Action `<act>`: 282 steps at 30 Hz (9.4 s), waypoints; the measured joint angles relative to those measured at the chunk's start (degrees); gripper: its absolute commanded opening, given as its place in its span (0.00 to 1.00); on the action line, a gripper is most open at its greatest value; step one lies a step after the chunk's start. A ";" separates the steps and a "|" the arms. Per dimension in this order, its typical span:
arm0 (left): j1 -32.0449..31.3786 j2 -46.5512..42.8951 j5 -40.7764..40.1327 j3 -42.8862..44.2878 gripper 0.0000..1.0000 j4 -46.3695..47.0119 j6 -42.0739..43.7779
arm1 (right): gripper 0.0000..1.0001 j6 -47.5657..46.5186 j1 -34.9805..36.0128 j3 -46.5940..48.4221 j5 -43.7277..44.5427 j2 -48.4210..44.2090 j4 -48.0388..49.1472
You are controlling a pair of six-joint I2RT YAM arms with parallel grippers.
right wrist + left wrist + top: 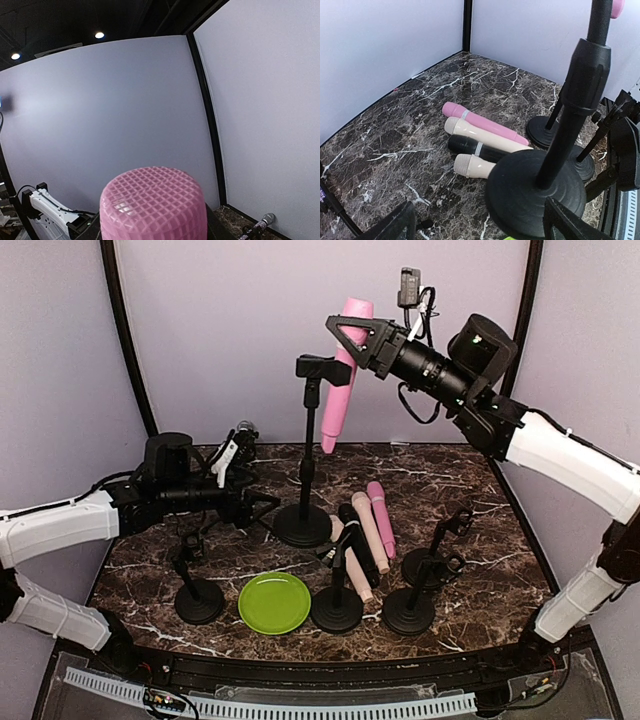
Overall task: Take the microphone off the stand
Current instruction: Pass from the right arm to the left, then unscrew the knob on the stand of the microphone stand.
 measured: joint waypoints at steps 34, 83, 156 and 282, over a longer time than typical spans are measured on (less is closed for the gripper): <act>-10.27 15.21 8.39 1.29 0.79 23.65 -10.95 | 0.00 4.90 -0.26 -2.75 2.01 1.29 4.79; -2.93 4.92 -7.41 10.97 0.00 6.12 -15.91 | 0.75 0.85 1.60 -12.57 1.53 1.27 -0.76; -0.96 -4.11 8.83 -1.84 0.00 17.62 -13.75 | 0.58 1.95 6.60 -19.17 -5.35 8.74 12.57; -0.68 -5.55 6.47 -3.26 0.00 13.18 -12.59 | 0.06 -6.80 11.67 -1.14 2.60 15.04 -9.46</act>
